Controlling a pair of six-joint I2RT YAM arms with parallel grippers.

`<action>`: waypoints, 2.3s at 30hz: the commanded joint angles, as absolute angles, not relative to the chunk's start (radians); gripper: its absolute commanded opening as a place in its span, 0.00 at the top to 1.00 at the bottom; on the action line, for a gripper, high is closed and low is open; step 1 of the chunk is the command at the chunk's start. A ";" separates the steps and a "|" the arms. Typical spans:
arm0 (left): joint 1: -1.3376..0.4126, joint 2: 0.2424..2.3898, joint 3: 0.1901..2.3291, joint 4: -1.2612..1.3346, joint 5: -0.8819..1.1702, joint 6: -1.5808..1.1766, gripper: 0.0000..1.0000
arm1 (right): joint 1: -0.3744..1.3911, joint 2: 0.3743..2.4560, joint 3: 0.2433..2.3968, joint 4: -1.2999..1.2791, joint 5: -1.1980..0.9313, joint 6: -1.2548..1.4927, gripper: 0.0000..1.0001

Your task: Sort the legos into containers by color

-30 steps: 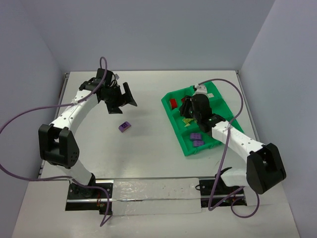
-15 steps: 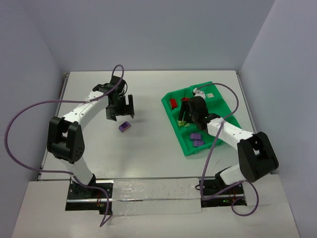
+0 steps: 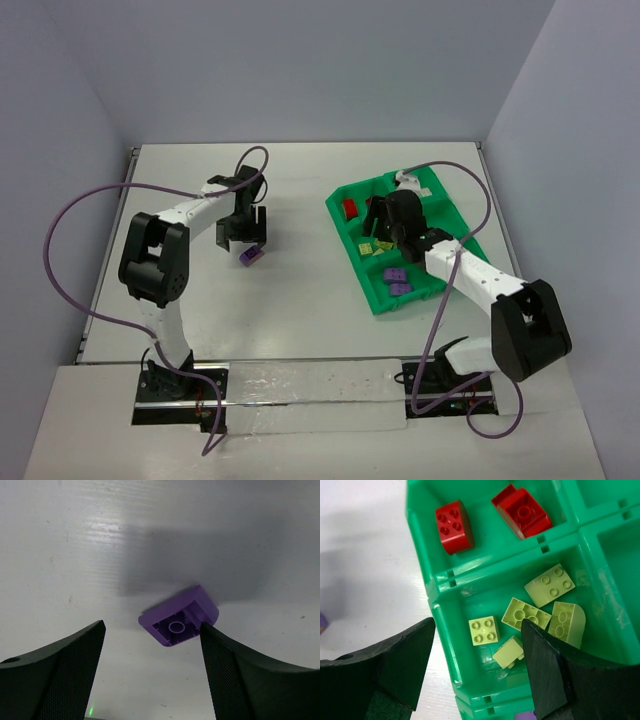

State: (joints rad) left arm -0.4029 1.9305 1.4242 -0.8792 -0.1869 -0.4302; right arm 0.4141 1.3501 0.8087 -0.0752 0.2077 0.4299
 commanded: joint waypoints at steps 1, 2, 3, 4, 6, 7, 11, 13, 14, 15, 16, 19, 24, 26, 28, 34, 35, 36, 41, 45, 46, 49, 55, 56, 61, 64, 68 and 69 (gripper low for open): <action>-0.428 1.937 1.463 -0.810 -0.164 -0.371 0.17 | 0.410 1.278 0.838 -0.077 0.242 0.414 0.23; -0.430 1.938 1.461 -0.801 -0.146 -0.364 0.17 | 0.409 1.273 0.838 -0.078 0.243 0.414 0.23; -0.437 1.939 1.454 -0.784 -0.125 -0.353 0.17 | 0.408 1.265 0.839 -0.078 0.244 0.414 0.23; -0.441 1.939 1.449 -0.781 -0.109 -0.351 0.17 | 0.408 1.264 0.839 -0.078 0.244 0.413 0.23; -0.447 1.946 1.432 -0.757 -0.079 -0.343 0.17 | 0.408 1.261 0.840 -0.078 0.241 0.411 0.23; -0.450 1.952 1.429 -0.756 -0.073 -0.342 0.17 | 0.408 1.262 0.843 -0.081 0.241 0.411 0.23; -0.459 1.962 1.417 -0.762 -0.059 -0.344 0.21 | 0.408 1.262 0.840 -0.081 0.234 0.411 0.23; -0.471 1.959 1.409 -0.766 -0.054 -0.351 0.25 | 0.409 1.259 0.835 -0.075 0.230 0.414 0.23; -0.475 1.960 1.406 -0.773 -0.064 -0.353 0.25 | 0.408 1.261 0.835 -0.076 0.232 0.416 0.23; -0.481 1.963 1.401 -0.785 -0.079 -0.353 0.27 | 0.408 1.264 0.836 -0.078 0.238 0.422 0.23; -0.482 1.962 1.396 -0.787 -0.084 -0.356 0.27 | 0.408 1.266 0.835 -0.078 0.238 0.425 0.23; -0.483 1.950 1.384 -0.787 -0.056 -0.365 0.27 | 0.408 1.269 0.832 -0.071 0.229 0.431 0.23; -0.500 1.916 1.367 -0.784 -0.008 -0.415 0.27 | 0.408 1.273 0.830 -0.057 0.214 0.436 0.23; -0.500 1.908 1.367 -0.777 0.004 -0.446 0.26 | 0.409 1.277 0.832 -0.053 0.189 0.429 0.23; -0.500 1.898 1.370 -0.766 0.006 -0.475 0.26 | 0.409 1.285 0.838 -0.045 0.144 0.414 0.23; -0.484 1.805 1.375 -0.774 0.006 -0.478 0.24 | 0.431 1.321 0.901 -0.100 0.082 0.366 0.24; -0.475 1.797 1.379 -0.787 0.006 -0.474 0.24 | 0.447 1.317 0.902 -0.100 0.089 0.358 0.24; -0.470 1.792 1.384 -0.797 0.006 -0.472 0.23 | 0.461 1.306 0.900 -0.093 0.100 0.346 0.23; -0.471 1.754 1.367 -0.795 -0.108 -0.537 0.23 | 0.488 1.288 0.887 -0.089 0.162 0.338 0.23; -0.471 1.752 1.328 -0.773 -0.175 -0.566 0.22 | 0.488 1.268 0.852 -0.073 0.187 0.352 0.23; -0.471 1.764 1.320 -0.767 -0.171 -0.565 0.22 | 0.488 1.263 0.846 -0.068 0.186 0.355 0.23; -0.471 1.787 1.295 -0.747 -0.169 -0.574 0.23 | 0.488 1.257 0.844 -0.068 0.180 0.359 0.23; -0.472 1.793 1.254 -0.691 -0.151 -0.582 0.27 | 0.488 1.238 0.834 -0.072 0.191 0.368 0.23; -0.477 1.792 1.247 -0.680 -0.147 -0.579 0.27 | 0.488 1.233 0.827 -0.070 0.194 0.369 0.23; -0.496 1.797 1.231 -0.657 -0.128 -0.570 0.30 | 0.488 1.228 0.820 -0.072 0.191 0.377 0.23; -0.508 1.818 1.228 -0.651 -0.137 -0.568 0.33 | 0.488 1.223 0.815 -0.066 0.186 0.381 0.23; -0.524 1.837 1.239 -0.655 -0.174 -0.577 0.36 | 0.488 1.220 0.810 -0.062 0.184 0.385 0.23; -0.525 1.838 1.240 -0.653 -0.177 -0.577 0.37 | 0.488 1.219 0.807 -0.061 0.186 0.388 0.23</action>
